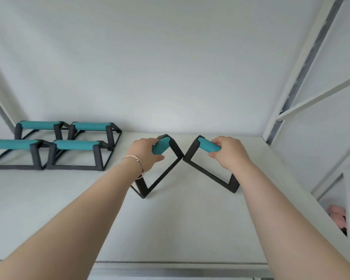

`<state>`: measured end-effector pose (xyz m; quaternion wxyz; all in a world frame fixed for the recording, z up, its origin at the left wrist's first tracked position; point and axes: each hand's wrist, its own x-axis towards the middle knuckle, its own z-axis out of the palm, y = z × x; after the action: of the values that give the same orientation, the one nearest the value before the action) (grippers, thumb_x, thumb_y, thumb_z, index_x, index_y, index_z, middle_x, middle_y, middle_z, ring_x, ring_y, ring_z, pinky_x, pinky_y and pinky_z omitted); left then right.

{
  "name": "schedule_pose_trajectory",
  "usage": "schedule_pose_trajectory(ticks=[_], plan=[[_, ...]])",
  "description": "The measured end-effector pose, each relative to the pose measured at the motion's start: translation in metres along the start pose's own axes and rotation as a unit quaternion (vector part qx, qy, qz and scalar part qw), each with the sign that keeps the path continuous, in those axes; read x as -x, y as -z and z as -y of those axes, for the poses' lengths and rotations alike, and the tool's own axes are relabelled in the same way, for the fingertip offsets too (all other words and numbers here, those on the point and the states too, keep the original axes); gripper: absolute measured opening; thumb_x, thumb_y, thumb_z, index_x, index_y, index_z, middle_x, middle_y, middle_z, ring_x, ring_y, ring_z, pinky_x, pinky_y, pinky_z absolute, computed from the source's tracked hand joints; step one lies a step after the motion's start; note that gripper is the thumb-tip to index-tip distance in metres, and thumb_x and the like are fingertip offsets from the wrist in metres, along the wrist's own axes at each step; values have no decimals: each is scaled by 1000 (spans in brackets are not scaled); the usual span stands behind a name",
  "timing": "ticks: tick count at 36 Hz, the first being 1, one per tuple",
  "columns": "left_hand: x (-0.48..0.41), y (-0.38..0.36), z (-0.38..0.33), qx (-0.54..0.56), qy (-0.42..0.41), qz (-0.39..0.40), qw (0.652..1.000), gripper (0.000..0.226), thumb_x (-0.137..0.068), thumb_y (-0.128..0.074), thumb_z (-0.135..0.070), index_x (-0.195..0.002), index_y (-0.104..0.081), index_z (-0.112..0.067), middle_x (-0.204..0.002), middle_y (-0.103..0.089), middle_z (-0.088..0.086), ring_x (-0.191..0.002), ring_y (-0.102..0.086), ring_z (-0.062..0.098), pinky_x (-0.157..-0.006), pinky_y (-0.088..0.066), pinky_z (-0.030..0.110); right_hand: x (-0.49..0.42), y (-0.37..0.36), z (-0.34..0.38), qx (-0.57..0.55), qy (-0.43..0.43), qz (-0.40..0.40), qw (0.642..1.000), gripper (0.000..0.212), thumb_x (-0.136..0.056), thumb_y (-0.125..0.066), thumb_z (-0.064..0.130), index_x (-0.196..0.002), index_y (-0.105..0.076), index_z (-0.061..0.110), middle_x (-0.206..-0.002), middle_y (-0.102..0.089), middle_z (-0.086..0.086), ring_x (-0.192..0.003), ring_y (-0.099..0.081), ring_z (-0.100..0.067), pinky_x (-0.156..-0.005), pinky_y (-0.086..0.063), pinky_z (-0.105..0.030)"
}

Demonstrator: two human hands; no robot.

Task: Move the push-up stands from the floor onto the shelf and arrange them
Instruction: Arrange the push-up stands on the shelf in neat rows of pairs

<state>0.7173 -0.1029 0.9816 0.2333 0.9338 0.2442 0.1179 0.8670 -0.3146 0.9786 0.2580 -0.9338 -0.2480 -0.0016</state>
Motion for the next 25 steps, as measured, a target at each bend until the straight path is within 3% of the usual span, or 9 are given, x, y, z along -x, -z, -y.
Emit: schedule_pose_trajectory(ticks=[11,21,25], plan=[[46,92,154,-63,-20,56,996,37,-82,-69,-33,-119,-62,-33,-97,-65,-6,-90,-55,17,-80,-45,28,41,-71,132,-9,96,106,990,37,-80,-71,21,-116,-65,30,-112,-67,4,-100,-59,-17,-85,-46,-30],[74,161,248,-72,-89,134,984,47,-84,-70,-29,-129,-57,-33,-123,-63,-12,-109,-56,10,-99,-42,25,82,-122,234,18,94,144,985,41,-80,-74,18,-119,-64,28,-117,-64,5,-106,-58,-16,-95,-45,-31],[78,170,265,-69,-108,144,981,48,-84,-69,-29,-130,-56,-33,-125,-62,-11,-109,-56,11,-98,-41,23,97,-129,248,21,78,139,987,42,-81,-74,18,-120,-64,30,-119,-64,5,-107,-57,-15,-95,-44,-29]])
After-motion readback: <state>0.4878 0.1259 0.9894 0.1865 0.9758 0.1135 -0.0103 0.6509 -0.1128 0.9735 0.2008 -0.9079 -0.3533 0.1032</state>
